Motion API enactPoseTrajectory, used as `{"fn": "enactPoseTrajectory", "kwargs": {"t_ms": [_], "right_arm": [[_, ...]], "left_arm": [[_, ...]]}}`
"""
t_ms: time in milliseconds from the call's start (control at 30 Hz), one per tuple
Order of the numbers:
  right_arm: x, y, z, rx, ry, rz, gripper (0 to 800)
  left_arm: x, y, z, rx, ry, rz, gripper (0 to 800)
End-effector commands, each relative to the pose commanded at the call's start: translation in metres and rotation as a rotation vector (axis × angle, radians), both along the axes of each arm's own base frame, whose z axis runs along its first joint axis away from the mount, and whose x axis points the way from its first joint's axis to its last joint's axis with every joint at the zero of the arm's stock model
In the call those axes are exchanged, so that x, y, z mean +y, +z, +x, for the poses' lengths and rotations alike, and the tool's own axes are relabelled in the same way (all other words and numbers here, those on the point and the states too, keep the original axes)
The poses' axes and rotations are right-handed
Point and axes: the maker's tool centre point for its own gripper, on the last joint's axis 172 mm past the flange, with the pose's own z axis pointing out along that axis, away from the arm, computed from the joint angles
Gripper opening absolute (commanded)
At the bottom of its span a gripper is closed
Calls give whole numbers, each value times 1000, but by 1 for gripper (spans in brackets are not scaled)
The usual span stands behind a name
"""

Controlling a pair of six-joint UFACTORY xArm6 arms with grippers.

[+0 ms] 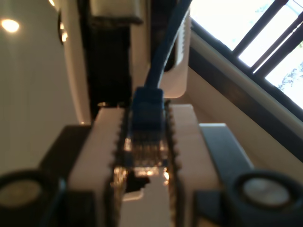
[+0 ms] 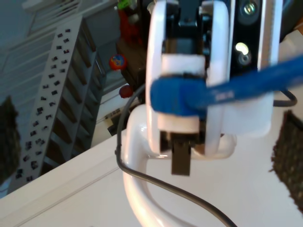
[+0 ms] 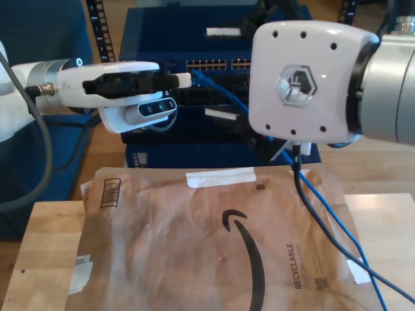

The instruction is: Grab the cable and plug it in

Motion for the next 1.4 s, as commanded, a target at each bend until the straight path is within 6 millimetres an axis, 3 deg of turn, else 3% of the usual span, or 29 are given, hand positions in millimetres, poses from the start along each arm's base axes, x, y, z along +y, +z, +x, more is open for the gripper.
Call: {"fn": "enactPoseTrajectory", "kwargs": {"t_ms": [267,533,767,967,1400], "right_arm": [[7,-4,-5,2,16,1,489],[3,-4,-1,-10,-7,14,334],[6,-4,-3,-10,1,14,327],[8,-5,-3,-7,3,13,263],[11,-5,-6,-7,12,13,259]], "left_arm": [[0,0,-1,3,-4,1,9],[0,1,-2,4,-9,0,9],[1,3,-5,3,-21,-7,9],[2,4,-6,1,-26,-10,9],[3,11,-6,0,-28,-34,9]]}}
